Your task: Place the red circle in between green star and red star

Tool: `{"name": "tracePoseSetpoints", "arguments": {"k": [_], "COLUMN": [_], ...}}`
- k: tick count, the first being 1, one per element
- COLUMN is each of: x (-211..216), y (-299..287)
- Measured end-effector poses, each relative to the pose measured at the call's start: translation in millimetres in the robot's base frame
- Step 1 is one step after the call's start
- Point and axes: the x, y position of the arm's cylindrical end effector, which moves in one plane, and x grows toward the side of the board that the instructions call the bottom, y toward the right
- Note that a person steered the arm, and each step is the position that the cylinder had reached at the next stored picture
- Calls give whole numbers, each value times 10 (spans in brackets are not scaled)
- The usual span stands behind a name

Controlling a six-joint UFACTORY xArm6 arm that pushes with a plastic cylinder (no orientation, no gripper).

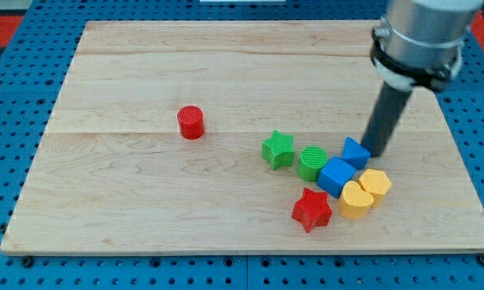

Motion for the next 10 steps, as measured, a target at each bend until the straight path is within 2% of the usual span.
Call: {"name": "tracePoseSetpoints", "arguments": {"k": [1, 2, 3, 4, 5, 7, 8, 9, 10], "x": [-468, -1072, -1231, -1198, -1182, -316, -653, -481, -205], "y": [-2, -533, -1571, -2337, -2641, -2126, -2505, -2651, -2553]}}
